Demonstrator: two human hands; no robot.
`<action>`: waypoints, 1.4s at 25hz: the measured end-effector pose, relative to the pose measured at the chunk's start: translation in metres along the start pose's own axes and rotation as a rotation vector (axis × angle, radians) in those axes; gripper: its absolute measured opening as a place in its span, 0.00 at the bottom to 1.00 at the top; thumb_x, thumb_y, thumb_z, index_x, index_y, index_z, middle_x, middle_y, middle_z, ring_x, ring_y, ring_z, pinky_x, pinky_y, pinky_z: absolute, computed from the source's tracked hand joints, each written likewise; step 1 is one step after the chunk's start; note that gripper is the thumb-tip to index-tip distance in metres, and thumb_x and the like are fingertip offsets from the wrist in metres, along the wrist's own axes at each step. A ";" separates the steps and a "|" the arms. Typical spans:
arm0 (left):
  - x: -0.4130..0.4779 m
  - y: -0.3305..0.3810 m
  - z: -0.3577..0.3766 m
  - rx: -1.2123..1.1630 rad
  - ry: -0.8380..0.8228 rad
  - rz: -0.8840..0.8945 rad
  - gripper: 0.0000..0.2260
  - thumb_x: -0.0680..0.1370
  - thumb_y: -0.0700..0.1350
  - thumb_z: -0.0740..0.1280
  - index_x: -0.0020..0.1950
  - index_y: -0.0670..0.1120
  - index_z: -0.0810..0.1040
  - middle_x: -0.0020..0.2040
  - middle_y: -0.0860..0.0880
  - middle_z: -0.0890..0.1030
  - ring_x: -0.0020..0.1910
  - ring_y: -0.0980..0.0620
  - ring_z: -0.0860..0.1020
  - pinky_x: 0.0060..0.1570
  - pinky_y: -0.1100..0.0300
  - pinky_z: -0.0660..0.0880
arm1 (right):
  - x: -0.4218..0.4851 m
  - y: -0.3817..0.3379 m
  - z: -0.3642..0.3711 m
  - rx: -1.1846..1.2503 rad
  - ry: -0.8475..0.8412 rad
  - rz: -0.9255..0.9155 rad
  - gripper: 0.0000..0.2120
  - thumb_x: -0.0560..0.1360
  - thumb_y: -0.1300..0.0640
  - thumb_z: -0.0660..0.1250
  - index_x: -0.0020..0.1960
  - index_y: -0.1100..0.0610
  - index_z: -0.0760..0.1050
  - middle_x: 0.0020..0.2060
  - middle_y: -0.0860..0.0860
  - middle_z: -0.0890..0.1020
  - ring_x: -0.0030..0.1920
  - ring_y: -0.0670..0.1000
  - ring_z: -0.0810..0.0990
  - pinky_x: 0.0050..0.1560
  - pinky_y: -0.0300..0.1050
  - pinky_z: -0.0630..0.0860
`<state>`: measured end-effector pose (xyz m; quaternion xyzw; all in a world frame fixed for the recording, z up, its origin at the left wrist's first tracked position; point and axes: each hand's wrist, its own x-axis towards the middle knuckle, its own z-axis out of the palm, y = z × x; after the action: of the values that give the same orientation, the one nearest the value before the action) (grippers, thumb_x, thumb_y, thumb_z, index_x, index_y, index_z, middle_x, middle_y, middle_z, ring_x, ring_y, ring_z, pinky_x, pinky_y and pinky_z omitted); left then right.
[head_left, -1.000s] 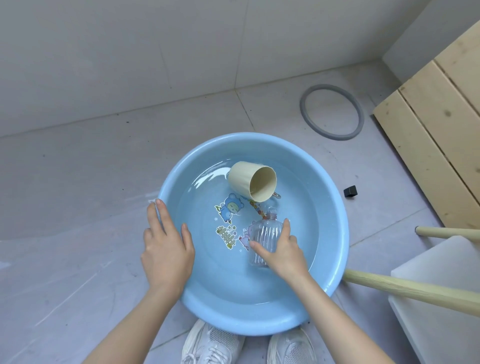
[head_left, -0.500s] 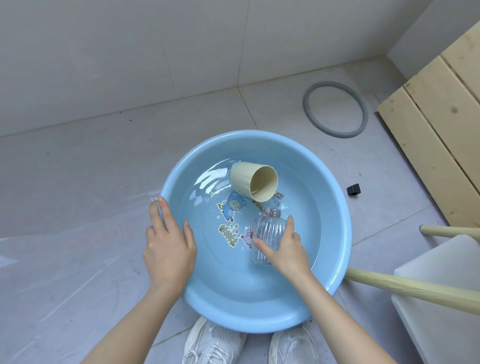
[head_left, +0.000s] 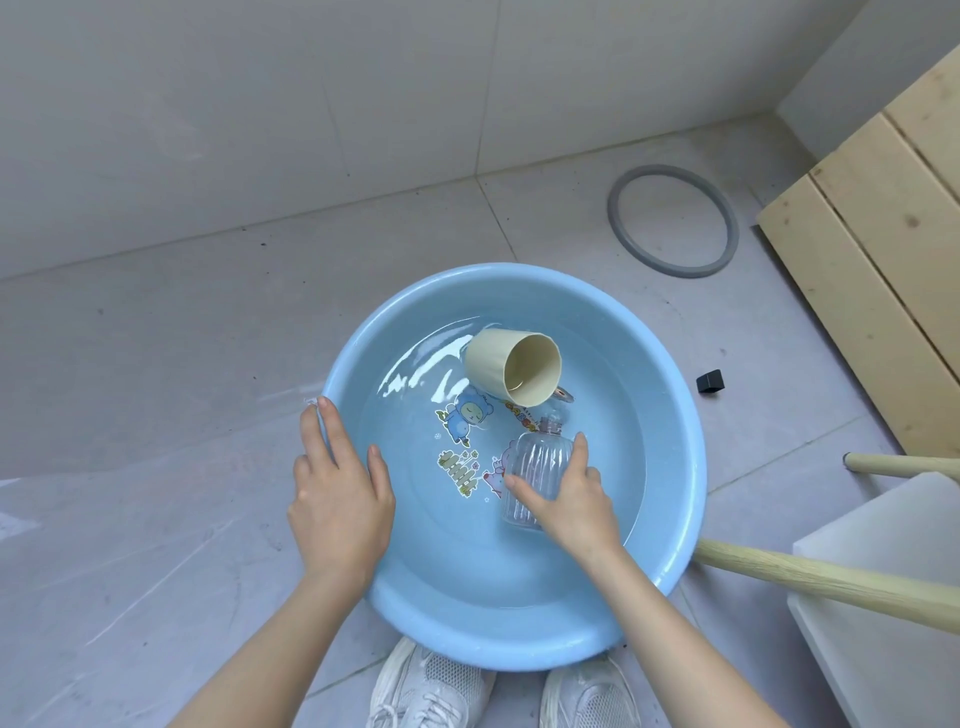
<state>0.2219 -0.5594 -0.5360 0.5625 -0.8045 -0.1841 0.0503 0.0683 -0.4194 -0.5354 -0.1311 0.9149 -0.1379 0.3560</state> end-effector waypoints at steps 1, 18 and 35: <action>0.000 0.000 0.000 -0.001 0.000 0.000 0.28 0.79 0.46 0.61 0.77 0.40 0.56 0.74 0.42 0.61 0.54 0.35 0.72 0.37 0.42 0.73 | 0.000 0.000 0.000 0.000 0.000 -0.001 0.52 0.69 0.31 0.65 0.78 0.53 0.39 0.69 0.58 0.66 0.64 0.61 0.73 0.58 0.51 0.71; 0.000 0.000 0.000 0.007 0.006 -0.003 0.28 0.79 0.46 0.61 0.77 0.40 0.56 0.74 0.42 0.61 0.54 0.36 0.72 0.35 0.44 0.72 | -0.001 0.001 0.002 0.015 -0.001 0.008 0.52 0.69 0.32 0.65 0.78 0.53 0.39 0.69 0.59 0.66 0.64 0.61 0.73 0.58 0.50 0.71; 0.000 -0.001 0.001 0.009 0.018 0.002 0.28 0.79 0.46 0.61 0.77 0.40 0.56 0.73 0.42 0.62 0.52 0.36 0.73 0.34 0.46 0.71 | 0.000 0.002 0.003 0.017 -0.001 0.011 0.52 0.69 0.32 0.65 0.78 0.53 0.40 0.68 0.59 0.66 0.64 0.61 0.73 0.57 0.50 0.71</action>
<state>0.2223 -0.5591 -0.5370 0.5635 -0.8053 -0.1756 0.0551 0.0701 -0.4182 -0.5377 -0.1233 0.9143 -0.1436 0.3582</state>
